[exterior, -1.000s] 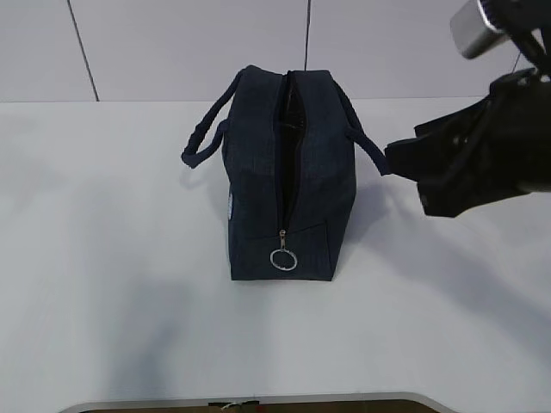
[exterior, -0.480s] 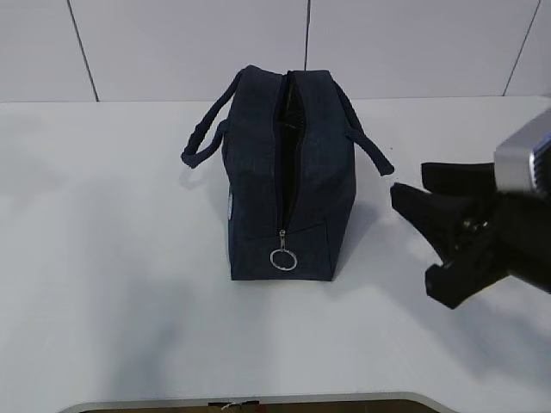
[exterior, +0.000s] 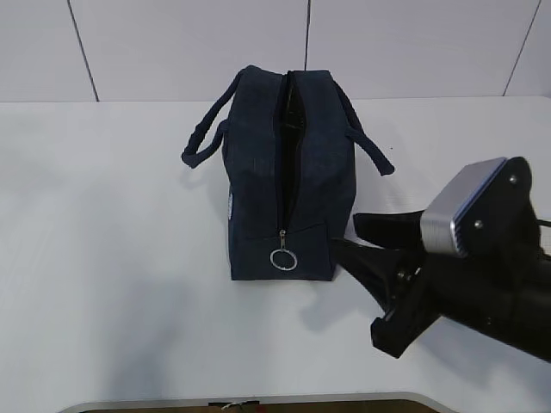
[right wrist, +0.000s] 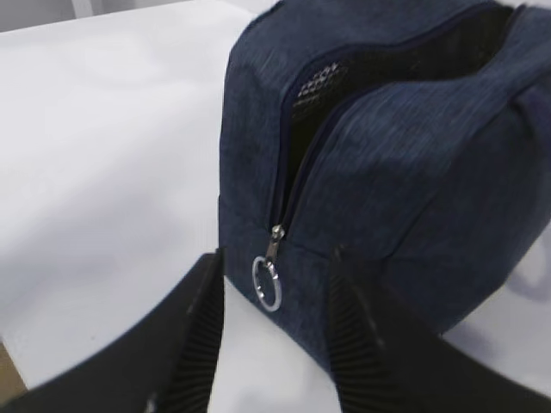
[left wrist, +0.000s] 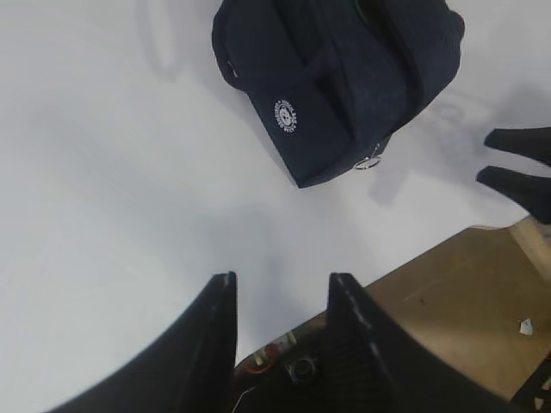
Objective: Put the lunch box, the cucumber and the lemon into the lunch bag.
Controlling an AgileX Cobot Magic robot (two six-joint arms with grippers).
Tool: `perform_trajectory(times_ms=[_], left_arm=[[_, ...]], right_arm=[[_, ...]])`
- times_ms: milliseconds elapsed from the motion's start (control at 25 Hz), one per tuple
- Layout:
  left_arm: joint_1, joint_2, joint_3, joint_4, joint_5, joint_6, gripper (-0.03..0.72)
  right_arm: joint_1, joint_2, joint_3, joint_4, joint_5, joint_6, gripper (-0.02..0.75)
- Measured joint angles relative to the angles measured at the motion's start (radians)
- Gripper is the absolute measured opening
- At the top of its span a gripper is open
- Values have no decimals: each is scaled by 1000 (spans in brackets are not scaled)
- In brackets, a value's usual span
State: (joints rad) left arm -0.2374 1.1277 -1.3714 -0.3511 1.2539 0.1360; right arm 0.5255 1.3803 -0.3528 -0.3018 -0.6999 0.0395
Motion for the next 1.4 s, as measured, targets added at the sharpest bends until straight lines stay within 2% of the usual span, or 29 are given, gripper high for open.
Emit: perform_trajectory(times_ms=[440, 600, 880, 1400], left_arm=[[0, 0, 0, -33, 0, -2, 253], [0, 0, 0, -34, 0, -2, 253], [0, 0, 0, -34, 0, -2, 253], [0, 0, 0, -34, 0, -2, 252]], right_arm=[[0, 322, -2, -46, -347, 4, 319], [0, 398, -6, -43, -413, 4, 319], [0, 491, -20, 34, -434, 5, 319], [0, 528, -108, 56, -433, 6, 319]])
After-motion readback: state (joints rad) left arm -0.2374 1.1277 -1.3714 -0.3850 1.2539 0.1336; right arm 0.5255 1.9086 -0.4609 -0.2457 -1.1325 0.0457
